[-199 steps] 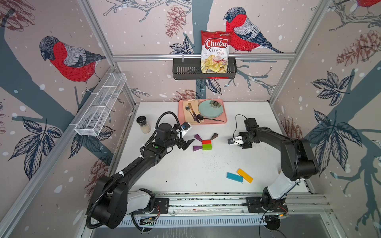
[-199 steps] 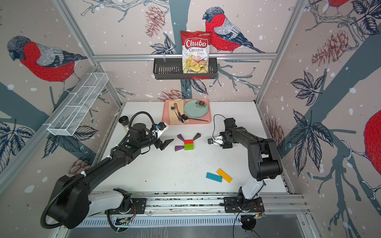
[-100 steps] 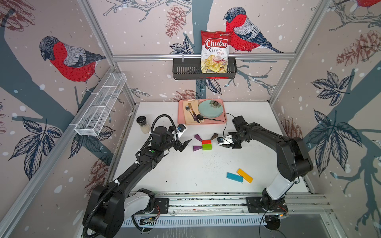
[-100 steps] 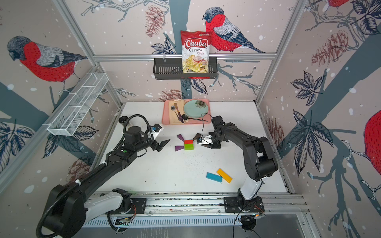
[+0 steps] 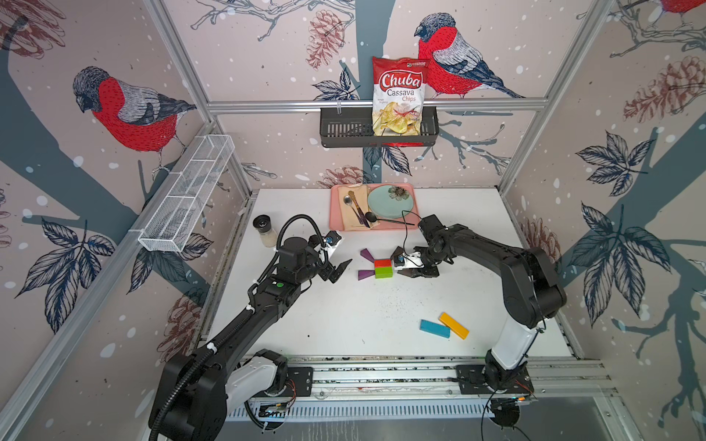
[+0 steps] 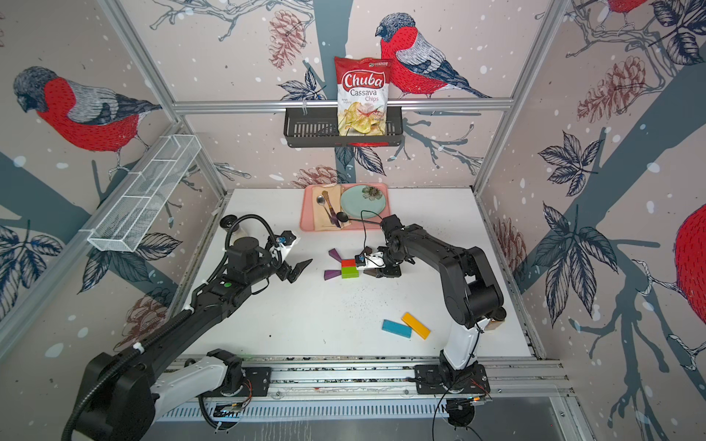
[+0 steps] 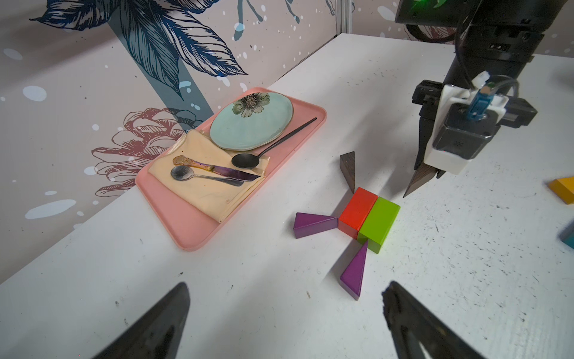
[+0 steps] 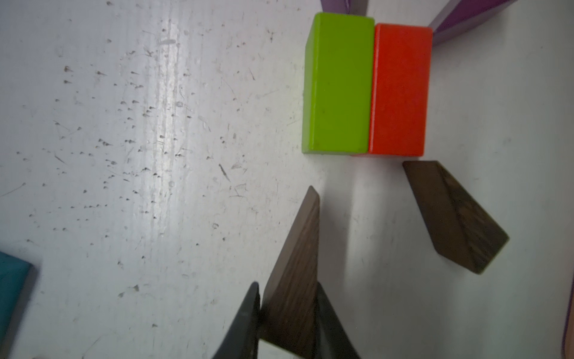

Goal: Assemble a small pinwheel with building blocks
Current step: Assemble the building block at the center of the board.

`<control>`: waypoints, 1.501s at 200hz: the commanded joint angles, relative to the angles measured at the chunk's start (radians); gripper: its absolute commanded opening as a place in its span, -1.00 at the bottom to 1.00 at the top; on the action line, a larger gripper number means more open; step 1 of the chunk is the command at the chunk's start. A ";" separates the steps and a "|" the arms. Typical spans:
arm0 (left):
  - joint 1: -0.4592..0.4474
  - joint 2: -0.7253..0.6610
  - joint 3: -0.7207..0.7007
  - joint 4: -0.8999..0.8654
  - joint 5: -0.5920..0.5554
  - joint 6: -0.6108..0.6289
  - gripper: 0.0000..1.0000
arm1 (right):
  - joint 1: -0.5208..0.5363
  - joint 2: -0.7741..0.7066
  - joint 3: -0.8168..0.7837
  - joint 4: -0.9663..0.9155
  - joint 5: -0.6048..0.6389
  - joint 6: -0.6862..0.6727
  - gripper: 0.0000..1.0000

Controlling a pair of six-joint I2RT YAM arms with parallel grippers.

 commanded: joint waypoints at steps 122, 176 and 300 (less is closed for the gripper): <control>0.002 0.008 0.007 -0.006 -0.003 0.011 0.93 | 0.046 0.082 0.042 0.006 0.037 0.076 -0.42; 0.002 0.010 0.004 -0.005 -0.002 0.011 0.92 | 0.046 0.102 0.058 0.000 0.041 0.084 -0.40; 0.002 0.027 0.010 0.023 -0.005 0.011 0.92 | 0.015 -0.034 0.031 0.037 0.052 0.166 0.99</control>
